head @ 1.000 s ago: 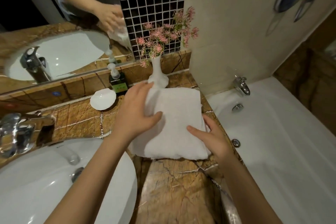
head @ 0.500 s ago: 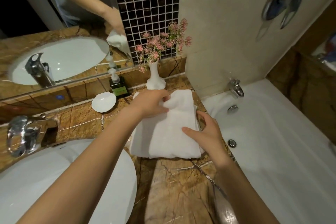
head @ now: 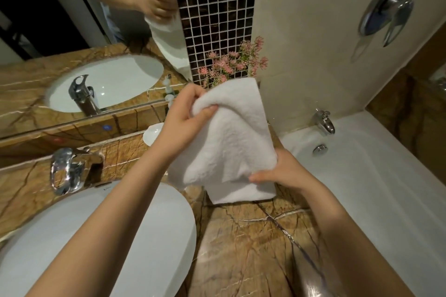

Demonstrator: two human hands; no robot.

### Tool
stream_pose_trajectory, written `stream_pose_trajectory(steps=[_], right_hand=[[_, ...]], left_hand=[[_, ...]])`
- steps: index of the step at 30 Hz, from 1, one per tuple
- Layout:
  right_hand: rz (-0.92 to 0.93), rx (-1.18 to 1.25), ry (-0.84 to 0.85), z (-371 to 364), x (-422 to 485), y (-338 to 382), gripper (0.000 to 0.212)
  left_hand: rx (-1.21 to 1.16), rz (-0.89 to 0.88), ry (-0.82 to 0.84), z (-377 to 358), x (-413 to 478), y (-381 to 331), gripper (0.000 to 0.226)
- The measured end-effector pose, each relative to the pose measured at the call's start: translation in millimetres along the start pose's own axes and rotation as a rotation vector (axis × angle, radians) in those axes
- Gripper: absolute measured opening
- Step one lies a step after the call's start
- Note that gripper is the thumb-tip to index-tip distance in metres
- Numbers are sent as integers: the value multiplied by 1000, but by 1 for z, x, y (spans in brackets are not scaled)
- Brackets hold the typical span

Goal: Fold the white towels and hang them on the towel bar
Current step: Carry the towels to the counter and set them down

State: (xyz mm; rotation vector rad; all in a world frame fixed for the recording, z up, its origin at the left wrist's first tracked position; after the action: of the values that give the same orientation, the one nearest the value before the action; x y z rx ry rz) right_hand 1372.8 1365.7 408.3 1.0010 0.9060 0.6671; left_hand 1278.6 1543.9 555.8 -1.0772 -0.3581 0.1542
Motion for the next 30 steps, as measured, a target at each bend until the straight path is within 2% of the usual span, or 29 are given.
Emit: stream_pose_trajectory(steps=[4,6,9,12,13,17,22,28,30], right_hand=[[24,-71,-76,16,6,4,24],[49,-114,-95,23,7,15,20],[75,-183,-30,22,6,43,15],[137,-279,63,13,-2,83,10],[153,-300,84,10,-6,97,11],[157,-294,203,-11,-26,139,37],[88,-317,392,-64,-51,153,19],[-96,-452,532,-142,-74,121,37],[-171,-499,562,-165,-81,106,33]], left_hand=[[-112,230,-183,21,-26,34,9],[-151,318,-275,33,-42,45,10],[-179,376,-380,50,-65,49,14],[-224,356,-456,68,-90,39,18],[-224,340,-475,74,-98,34,17],[-134,296,-592,101,-141,12,12],[-25,341,-646,115,-215,10,16],[14,458,-709,108,-325,38,16],[60,503,-728,104,-358,48,16]])
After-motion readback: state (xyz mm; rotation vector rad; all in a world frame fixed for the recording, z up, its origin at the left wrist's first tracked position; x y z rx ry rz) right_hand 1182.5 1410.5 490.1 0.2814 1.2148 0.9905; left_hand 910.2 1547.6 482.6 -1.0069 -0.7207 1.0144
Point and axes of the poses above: each hand's wrist, its own x-axis towards the middle knuckle, its own z-axis out of the back of the hand, y = z × x, the point moved 8 cm from there along x, towards the middle knuckle, and after that the axes turned 9 degrees about y, right-handed, at the moved point
